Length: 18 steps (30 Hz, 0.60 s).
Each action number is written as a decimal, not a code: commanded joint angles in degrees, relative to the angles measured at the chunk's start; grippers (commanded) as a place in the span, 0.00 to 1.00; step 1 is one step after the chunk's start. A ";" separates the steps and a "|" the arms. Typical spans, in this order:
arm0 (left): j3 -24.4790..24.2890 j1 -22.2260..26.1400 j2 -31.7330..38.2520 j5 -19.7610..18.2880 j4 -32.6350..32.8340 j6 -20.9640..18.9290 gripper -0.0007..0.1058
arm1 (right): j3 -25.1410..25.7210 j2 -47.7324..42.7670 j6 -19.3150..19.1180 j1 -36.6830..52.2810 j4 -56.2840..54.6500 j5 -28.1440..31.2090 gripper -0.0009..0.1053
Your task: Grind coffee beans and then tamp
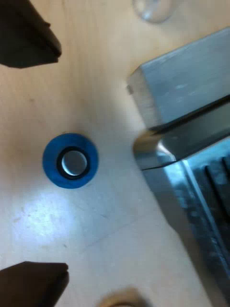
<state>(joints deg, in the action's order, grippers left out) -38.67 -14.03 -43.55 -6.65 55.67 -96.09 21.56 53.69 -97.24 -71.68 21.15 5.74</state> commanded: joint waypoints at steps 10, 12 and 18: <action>-8.26 -0.18 16.36 0.44 -0.72 1.17 0.79 | 20.34 -1.82 -0.63 0.36 -35.74 18.16 0.66; -10.23 -0.18 16.88 0.56 -0.71 1.72 0.79 | 22.52 -2.69 -0.62 0.36 -38.95 23.15 0.66; -14.76 -0.18 17.00 0.55 -0.71 1.72 0.79 | 29.41 -6.06 -0.62 1.76 -47.70 32.53 0.66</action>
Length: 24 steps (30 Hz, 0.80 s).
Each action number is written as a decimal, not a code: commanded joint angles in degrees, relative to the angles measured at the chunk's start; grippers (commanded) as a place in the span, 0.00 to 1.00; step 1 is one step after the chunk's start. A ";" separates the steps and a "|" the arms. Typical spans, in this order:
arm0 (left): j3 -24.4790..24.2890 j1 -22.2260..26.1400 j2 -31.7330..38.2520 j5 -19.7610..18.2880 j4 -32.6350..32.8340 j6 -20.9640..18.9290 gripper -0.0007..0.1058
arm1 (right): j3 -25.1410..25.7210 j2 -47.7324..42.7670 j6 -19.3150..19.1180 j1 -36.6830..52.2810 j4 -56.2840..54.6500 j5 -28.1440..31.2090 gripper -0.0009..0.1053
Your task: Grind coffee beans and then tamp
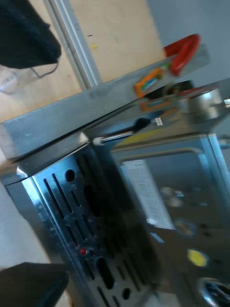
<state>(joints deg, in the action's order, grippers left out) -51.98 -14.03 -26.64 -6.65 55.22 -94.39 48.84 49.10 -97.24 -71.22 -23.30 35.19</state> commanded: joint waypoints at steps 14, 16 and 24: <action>-7.47 -0.18 0.33 5.71 2.06 0.03 0.79 | 5.84 -11.09 5.82 31.90 -23.59 -13.34 0.66; -7.91 -0.18 0.33 5.13 4.23 -0.09 0.79 | 5.84 -13.23 5.82 36.63 -26.83 -13.39 0.66; -7.90 4.88 0.33 4.74 7.46 -0.68 0.79 | 5.84 -20.14 3.15 48.43 -32.68 -13.39 0.66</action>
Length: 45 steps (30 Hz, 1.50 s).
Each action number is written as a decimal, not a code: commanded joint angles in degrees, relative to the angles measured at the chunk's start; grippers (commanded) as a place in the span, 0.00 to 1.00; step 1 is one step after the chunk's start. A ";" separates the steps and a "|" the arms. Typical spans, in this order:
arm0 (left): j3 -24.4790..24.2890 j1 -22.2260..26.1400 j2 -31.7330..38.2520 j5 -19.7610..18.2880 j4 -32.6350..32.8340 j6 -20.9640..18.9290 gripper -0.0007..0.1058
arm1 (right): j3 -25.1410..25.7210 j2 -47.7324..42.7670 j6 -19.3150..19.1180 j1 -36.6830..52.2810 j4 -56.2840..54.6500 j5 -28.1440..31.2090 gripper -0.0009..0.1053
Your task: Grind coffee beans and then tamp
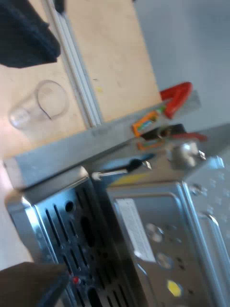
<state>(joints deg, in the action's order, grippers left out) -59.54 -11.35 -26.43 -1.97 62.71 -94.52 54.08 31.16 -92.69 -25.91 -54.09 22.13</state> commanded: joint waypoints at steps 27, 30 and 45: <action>-0.46 5.33 31.16 -5.10 8.27 -2.95 0.79 | 0.60 -32.40 -6.73 8.47 -14.21 -1.03 0.66; -0.46 5.33 33.15 -5.10 9.85 -2.95 0.79 | 1.11 -34.71 -10.39 8.47 -15.10 -2.69 0.66; 1.67 5.33 35.11 0.20 13.30 -4.71 0.79 | 1.02 -34.43 -13.44 8.39 -7.89 -10.89 0.66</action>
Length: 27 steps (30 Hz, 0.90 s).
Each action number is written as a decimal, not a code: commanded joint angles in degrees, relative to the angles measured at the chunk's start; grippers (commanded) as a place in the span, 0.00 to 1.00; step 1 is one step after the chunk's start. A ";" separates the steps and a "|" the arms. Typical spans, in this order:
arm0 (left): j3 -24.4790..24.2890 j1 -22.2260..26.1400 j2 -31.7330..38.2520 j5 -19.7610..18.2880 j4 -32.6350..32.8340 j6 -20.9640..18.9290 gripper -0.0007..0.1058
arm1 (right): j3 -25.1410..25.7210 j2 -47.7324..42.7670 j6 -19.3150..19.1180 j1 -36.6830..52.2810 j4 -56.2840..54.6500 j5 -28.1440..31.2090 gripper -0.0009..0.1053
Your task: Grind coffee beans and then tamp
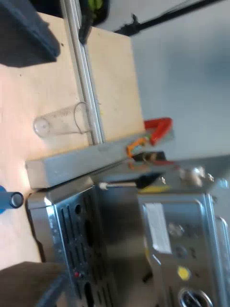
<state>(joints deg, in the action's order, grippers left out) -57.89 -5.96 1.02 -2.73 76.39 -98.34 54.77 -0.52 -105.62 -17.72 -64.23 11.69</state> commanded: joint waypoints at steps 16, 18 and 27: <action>16.27 -0.05 7.55 0.91 -15.43 -0.78 0.79 | -14.55 -2.64 3.83 0.20 11.79 -12.82 0.66; 18.87 -0.05 7.55 0.11 -16.34 -0.78 0.79 | -17.87 -2.50 3.83 0.20 11.78 -12.95 0.66; 25.53 -0.05 7.55 -2.68 -16.33 -0.78 0.79 | -25.01 -2.50 3.83 0.20 11.55 -12.95 0.66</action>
<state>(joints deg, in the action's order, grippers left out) -32.74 -5.96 0.91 -5.12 61.18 -98.48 30.03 -0.40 -101.62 -17.72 -52.88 -0.66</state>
